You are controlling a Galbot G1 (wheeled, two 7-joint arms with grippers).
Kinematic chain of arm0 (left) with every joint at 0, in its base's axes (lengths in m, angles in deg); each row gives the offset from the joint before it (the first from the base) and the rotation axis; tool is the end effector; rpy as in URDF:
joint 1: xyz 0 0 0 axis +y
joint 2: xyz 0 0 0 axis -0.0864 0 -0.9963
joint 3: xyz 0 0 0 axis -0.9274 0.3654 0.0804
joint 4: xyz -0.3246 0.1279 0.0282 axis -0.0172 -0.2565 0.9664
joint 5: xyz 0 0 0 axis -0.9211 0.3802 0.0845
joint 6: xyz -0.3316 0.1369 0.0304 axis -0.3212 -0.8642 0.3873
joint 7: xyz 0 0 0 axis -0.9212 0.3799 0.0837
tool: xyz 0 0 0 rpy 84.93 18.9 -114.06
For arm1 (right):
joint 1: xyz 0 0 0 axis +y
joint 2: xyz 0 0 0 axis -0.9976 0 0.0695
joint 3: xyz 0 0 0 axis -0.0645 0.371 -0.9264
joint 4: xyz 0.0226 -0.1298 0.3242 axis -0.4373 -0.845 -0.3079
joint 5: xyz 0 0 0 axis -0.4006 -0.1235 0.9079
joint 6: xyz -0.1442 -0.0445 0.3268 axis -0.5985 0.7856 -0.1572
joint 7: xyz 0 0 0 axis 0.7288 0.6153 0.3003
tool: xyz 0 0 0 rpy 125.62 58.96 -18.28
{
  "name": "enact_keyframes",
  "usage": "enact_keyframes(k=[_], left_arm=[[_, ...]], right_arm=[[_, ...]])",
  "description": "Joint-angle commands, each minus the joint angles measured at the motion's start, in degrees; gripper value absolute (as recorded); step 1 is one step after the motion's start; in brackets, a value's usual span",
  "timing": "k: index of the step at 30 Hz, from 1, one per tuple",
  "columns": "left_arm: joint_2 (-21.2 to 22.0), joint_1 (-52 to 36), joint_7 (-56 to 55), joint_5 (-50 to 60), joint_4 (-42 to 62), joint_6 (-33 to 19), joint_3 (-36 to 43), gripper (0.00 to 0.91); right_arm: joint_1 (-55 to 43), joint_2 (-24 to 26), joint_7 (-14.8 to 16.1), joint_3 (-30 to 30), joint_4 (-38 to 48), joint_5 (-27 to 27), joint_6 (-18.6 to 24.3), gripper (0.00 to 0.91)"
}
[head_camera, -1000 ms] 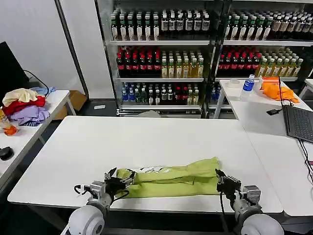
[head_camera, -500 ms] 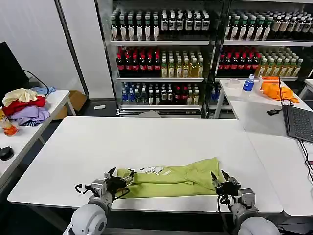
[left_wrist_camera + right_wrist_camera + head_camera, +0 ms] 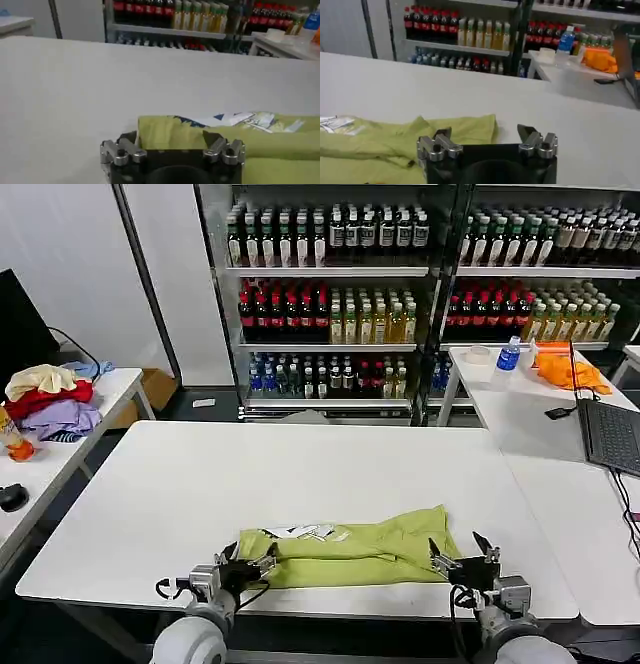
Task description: Fold and organize the clothes.
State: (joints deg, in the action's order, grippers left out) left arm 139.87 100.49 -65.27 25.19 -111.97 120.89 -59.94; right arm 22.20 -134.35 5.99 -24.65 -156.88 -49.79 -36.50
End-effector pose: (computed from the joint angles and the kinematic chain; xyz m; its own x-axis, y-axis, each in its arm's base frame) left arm 0.2502 -0.0091 -0.3021 -0.8513 0.1303 0.5082 0.0917 0.9907 -0.1004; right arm 0.2052 -0.0560 -0.2400 -0.9227 -0.0200 0.3851 -0.0667 0.9919 -0.1083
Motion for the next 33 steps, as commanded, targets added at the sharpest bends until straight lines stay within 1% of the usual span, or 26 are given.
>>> enact_keyframes(k=[1, 13, 20, 26, 29, 33], left_arm=[[2.41, 3.84, -0.76, 1.09, -0.76, -0.68, -0.19, 0.02], [3.82, 4.95, -0.46, -0.54, -0.75, -0.57, -1.91, 0.02], [3.17, 4.86, 0.96, -3.8, -1.64, -1.1, -4.57, 0.02], [0.56, 4.05, 1.52, -8.68, -2.05, -1.12, -8.53, 0.02], [-1.47, 3.5, 1.6, -10.84, -0.98, -1.02, -11.59, 0.02], [-5.8, 2.01, 1.59, -14.02, 0.29, -0.53, -16.4, 0.02]], right_arm=[[1.19, -0.12, 0.0, -0.36, -1.41, -0.59, 0.16, 0.907], [3.25, -0.59, -0.02, -0.69, -2.88, -0.83, 0.72, 0.907], [2.49, 0.15, -0.12, -1.3, -3.35, -0.2, 0.78, 0.907], [1.81, 0.7, -0.16, -1.66, -3.1, 0.36, 0.8, 0.907], [0.83, 0.71, -0.21, -1.39, -2.76, 0.6, 0.8, 0.907], [0.03, 0.8, -0.28, -1.29, -2.54, 1.1, 0.8, 0.907]])
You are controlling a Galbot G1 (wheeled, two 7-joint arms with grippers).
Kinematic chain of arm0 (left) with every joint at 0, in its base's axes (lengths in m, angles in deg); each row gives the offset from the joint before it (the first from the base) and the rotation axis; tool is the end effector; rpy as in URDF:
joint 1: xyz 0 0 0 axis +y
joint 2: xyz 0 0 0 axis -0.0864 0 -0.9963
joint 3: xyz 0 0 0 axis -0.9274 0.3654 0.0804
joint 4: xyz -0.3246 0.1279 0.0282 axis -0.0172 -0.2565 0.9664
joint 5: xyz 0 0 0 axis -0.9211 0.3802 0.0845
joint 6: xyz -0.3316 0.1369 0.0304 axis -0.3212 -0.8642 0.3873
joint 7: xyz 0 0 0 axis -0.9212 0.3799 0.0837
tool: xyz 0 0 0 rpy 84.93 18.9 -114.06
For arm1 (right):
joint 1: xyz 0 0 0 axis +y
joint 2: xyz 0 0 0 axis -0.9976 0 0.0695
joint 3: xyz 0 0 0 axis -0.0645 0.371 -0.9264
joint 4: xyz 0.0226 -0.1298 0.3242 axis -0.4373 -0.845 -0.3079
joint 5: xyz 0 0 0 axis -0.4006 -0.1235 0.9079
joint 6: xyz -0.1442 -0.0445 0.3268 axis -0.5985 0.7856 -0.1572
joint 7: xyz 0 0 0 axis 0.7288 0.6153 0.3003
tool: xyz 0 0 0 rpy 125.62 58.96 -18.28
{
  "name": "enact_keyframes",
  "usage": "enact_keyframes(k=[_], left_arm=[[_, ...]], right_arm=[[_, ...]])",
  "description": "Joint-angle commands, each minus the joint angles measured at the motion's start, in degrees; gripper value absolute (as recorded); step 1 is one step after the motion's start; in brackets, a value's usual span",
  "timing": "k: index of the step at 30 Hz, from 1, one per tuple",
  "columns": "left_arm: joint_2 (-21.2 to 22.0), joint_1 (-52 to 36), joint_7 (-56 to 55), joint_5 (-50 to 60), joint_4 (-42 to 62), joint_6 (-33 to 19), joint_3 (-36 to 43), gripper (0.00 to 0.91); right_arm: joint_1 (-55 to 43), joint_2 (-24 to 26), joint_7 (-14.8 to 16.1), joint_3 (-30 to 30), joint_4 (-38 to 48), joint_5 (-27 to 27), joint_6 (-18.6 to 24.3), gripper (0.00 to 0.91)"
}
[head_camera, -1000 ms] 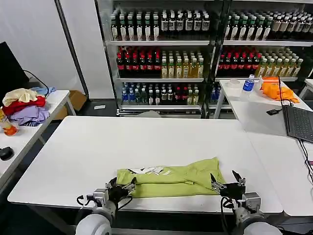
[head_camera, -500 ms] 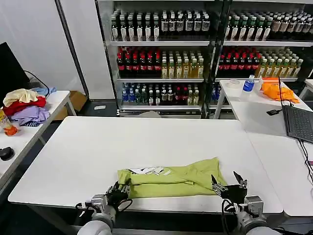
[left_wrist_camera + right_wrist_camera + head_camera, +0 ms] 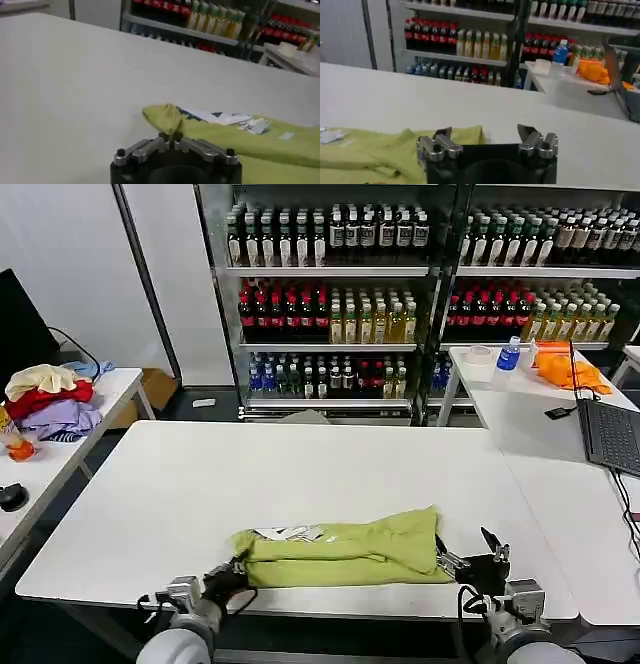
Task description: Fold and organize the clothes.
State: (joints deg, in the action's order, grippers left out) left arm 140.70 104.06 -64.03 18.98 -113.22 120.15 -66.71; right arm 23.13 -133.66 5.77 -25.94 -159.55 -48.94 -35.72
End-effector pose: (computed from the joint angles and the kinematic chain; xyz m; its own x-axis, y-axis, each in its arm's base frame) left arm 0.2410 0.0225 -0.3006 -0.8506 0.1103 0.5142 0.0028 0.9787 -0.2052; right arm 0.1991 -0.0577 -0.2249 -0.9392 -0.0249 0.3425 -0.0654 0.9921 -0.1072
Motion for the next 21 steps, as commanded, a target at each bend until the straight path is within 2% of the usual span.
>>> enact_keyframes(k=[1, 8, 11, 16, 21], left_arm=[[-7.7, -1.92, 0.34, -8.41, 1.83, 0.31, -10.44, 0.02], [-20.88, -6.95, 0.99, -12.91, 9.86, 1.84, -21.35, 0.02], [-23.95, -8.8, 0.75, -16.01, 13.19, 2.34, -24.04, 0.02], [-23.67, -8.64, -0.3, -33.52, 8.65, 3.06, -25.89, 0.02], [-19.04, -7.06, -0.49, -47.24, -0.6, 2.95, -23.15, 0.02]], right_arm=[[-1.13, 0.19, -0.04, 0.0, 0.29, 0.27, 0.06, 0.907], [-2.5, 0.71, -0.09, 0.09, 0.86, 1.08, 0.09, 0.907], [-2.65, 1.26, -0.08, -0.04, 0.92, 1.54, 0.09, 0.907], [-2.88, 1.55, 0.08, -0.28, 1.2, 1.81, 0.89, 0.907], [-3.84, 1.46, 0.09, 0.07, 2.27, 1.77, 1.35, 0.907]])
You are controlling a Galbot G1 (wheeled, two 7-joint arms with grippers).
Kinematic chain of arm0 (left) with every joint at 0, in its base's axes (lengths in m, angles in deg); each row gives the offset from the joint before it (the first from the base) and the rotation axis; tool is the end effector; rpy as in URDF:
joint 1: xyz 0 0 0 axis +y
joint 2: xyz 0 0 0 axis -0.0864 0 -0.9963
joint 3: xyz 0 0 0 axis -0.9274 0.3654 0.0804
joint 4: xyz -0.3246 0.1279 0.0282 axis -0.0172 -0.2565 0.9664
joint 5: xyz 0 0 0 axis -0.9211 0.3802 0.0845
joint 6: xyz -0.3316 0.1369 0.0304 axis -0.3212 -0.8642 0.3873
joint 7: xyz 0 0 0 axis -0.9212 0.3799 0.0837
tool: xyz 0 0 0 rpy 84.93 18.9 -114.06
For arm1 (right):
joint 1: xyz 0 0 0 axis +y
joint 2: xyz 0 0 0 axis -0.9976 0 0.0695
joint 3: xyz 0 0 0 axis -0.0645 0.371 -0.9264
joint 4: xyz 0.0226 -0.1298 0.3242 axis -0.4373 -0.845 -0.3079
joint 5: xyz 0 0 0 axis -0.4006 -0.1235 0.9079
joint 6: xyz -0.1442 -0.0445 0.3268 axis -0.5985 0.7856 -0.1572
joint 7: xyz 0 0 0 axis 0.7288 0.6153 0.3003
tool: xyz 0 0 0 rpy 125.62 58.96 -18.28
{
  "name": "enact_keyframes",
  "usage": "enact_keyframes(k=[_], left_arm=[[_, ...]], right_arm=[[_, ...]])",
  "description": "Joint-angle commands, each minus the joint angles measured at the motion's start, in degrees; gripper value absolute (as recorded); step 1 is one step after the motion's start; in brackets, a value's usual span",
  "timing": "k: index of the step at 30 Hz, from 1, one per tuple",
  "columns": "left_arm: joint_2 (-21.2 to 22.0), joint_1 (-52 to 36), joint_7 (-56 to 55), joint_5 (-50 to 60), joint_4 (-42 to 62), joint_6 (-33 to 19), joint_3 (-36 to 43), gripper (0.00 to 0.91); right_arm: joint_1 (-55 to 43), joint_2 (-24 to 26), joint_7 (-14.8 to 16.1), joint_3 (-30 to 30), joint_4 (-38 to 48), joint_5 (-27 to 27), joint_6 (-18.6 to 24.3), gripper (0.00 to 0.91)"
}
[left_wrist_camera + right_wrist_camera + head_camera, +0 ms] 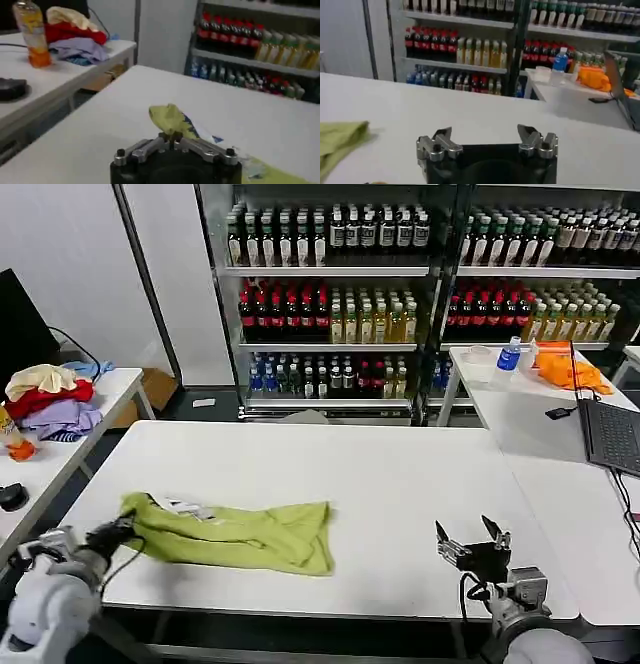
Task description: Fold and organize the clothes.
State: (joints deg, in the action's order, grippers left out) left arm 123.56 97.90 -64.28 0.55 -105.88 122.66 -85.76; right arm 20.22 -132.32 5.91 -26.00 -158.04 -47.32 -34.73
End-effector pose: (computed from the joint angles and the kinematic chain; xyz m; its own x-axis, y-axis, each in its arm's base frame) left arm 0.2931 0.1985 -0.2321 -0.8778 -0.1208 0.4635 -0.2101 0.9667 -0.1460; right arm 0.2135 -0.0639 -0.2216 -0.9510 -0.0333 0.3074 -0.0682 0.9923 -0.1035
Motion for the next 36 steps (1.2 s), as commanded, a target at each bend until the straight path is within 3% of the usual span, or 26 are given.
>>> enact_keyframes(k=[1, 5, 10, 18, 27, 28, 29, 31, 36], left_arm=[[-0.44, -0.98, -0.41, -30.01, -9.72, 0.4, -2.55, 0.02], [4.64, -2.52, -1.05, -30.3, -14.72, 0.31, 5.31, 0.02], [10.02, -6.01, -1.08, -25.64, -12.59, 0.33, 11.43, 0.02], [11.36, -5.92, -1.19, -19.85, -11.48, 0.31, 19.21, 0.02], [16.07, -7.73, -1.42, -12.15, -6.51, 0.31, 26.05, 0.03], [16.56, -8.26, -1.44, -11.75, -5.72, 0.31, 26.53, 0.071], [16.8, -8.55, -1.46, -11.39, -5.42, 0.3, 26.96, 0.433], [17.13, -9.01, -1.07, -9.85, -5.05, 0.28, 28.0, 0.907], [17.3, -8.16, 0.39, -7.62, -5.93, 0.21, 28.64, 0.907]], right_arm=[[-1.01, 0.17, -0.04, 0.26, 0.86, 0.15, 0.38, 0.907], [-1.03, 0.26, -0.01, 0.6, 1.17, -0.07, 0.55, 0.907], [-0.82, 0.08, 0.05, 0.61, 1.3, -0.25, 0.84, 0.907], [-0.95, 0.36, 0.2, 0.35, 1.93, -0.17, 1.22, 0.907], [-2.58, 0.36, -0.08, 1.09, 2.98, -0.12, 1.08, 0.907], [-2.58, 0.4, -0.07, 1.22, 2.98, -0.13, 1.06, 0.907], [-2.58, 0.51, -0.06, 1.38, 2.97, -0.13, 1.02, 0.907], [-2.73, 0.61, -0.09, 1.67, 3.13, -0.17, 1.0, 0.907], [-3.26, 0.49, -0.52, 2.05, 3.28, -0.2, 0.98, 0.907]])
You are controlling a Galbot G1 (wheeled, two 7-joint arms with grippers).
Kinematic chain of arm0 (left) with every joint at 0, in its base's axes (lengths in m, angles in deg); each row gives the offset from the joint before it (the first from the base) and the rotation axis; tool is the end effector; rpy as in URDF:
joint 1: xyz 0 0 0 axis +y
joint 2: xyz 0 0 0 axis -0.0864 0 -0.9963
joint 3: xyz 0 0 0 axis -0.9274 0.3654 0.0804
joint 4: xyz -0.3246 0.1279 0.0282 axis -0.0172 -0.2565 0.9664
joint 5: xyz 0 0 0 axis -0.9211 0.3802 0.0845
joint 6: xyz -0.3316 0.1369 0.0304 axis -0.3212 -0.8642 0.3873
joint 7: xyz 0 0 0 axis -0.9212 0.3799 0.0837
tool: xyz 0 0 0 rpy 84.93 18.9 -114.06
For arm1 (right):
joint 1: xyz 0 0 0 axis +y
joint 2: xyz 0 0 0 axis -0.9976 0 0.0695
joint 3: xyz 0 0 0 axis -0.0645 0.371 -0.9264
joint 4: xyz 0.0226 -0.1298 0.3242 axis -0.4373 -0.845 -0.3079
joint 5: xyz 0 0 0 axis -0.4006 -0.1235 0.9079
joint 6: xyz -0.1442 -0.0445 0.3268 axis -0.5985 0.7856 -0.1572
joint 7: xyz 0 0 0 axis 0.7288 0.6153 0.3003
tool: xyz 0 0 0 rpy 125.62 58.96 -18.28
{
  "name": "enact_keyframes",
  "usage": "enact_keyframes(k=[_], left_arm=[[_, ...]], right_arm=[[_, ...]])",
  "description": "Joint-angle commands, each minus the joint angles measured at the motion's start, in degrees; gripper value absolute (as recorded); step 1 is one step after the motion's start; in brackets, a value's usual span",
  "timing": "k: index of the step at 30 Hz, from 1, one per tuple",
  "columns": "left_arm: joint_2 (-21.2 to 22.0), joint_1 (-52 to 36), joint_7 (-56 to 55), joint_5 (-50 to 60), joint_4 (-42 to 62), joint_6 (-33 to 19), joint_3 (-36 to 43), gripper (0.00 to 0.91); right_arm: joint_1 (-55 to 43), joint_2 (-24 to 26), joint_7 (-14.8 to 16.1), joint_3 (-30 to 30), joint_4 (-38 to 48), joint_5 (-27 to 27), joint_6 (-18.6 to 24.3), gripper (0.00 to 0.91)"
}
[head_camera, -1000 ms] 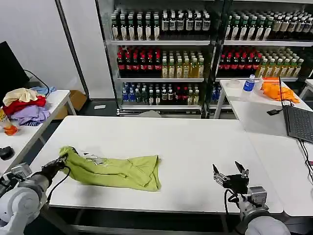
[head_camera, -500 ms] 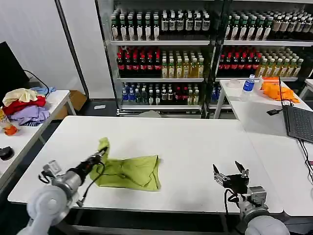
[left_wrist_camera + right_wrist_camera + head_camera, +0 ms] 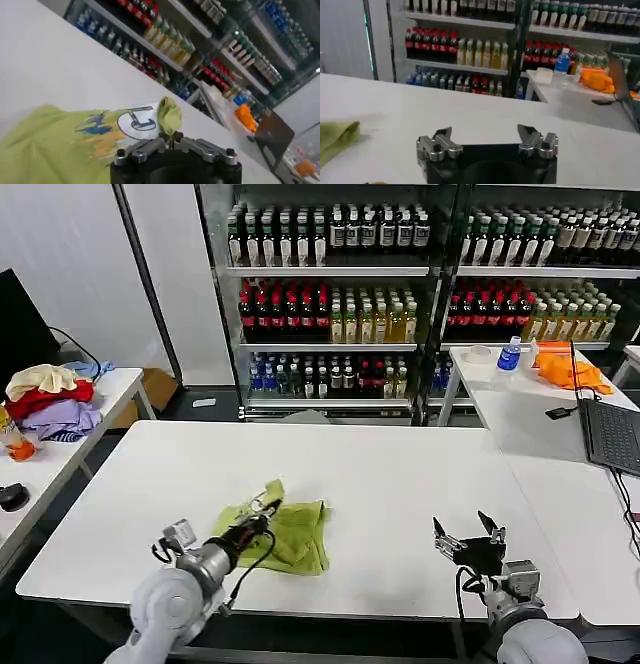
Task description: Fold and organize the clothes.
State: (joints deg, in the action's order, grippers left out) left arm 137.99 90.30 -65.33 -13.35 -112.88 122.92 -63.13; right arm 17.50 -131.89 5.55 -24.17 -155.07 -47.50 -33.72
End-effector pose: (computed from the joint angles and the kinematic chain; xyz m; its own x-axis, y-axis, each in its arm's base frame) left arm 0.3025 0.0137 -0.2421 -0.8122 0.4527 0.3679 0.1424 0.7654 -0.6276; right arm 0.2278 -0.0632 -0.2312 -0.9526 -0.0342 0.3024 -0.0700 0.9916 -0.1085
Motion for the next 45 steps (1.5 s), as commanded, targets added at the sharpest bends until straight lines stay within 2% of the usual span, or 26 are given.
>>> enact_keyframes(k=[1, 10, 19, 22, 29, 41, 42, 43, 44, 45], left_arm=[[2.79, -0.19, 1.74, 6.3, 0.48, -0.08, 5.92, 0.907], [2.03, 1.4, 2.48, 6.26, -4.12, -0.91, 2.81, 0.907], [-4.64, 5.78, 0.68, 14.7, 1.04, -1.78, -7.05, 0.907], [-5.39, 6.25, 0.14, 15.24, 4.17, -2.05, -8.45, 0.907], [-4.66, 5.1, -0.27, 15.45, 7.22, -2.41, -8.29, 0.907], [0.66, 2.92, -0.6, 10.33, 10.73, -2.34, -4.69, 0.907], [0.95, 3.04, -0.55, 9.57, 10.74, -2.38, -4.63, 0.695], [1.27, 3.15, -0.46, 8.49, 10.83, -2.57, -4.57, 0.564], [1.59, 3.21, -0.48, 7.78, 11.05, -2.87, -4.53, 0.333], [1.79, 3.18, -0.47, 7.66, 11.25, -2.97, -4.5, 0.141]], right_arm=[[-0.56, 0.1, -0.14, 0.2, 0.23, -0.01, -0.05, 0.907], [-0.77, -0.01, -0.16, 0.66, 0.13, -0.13, -0.09, 0.907], [-0.92, -0.62, -0.04, 1.36, 0.08, -0.83, 0.12, 0.907], [-0.82, -0.64, -0.05, 1.25, -0.07, -0.84, 0.1, 0.907], [-0.62, -0.63, -0.07, 0.69, -0.29, -0.86, 0.06, 0.907], [0.19, -0.62, -0.25, -0.37, -1.44, -0.87, -0.19, 0.907], [0.25, -0.63, -0.25, -0.45, -1.51, -0.86, -0.2, 0.907], [0.3, -0.62, -0.28, -0.48, -1.52, -0.86, -0.22, 0.907], [0.3, -0.58, -0.29, -0.48, -1.52, -0.85, -0.22, 0.907], [0.31, -0.54, -0.27, -0.48, -1.53, -0.85, -0.25, 0.907]])
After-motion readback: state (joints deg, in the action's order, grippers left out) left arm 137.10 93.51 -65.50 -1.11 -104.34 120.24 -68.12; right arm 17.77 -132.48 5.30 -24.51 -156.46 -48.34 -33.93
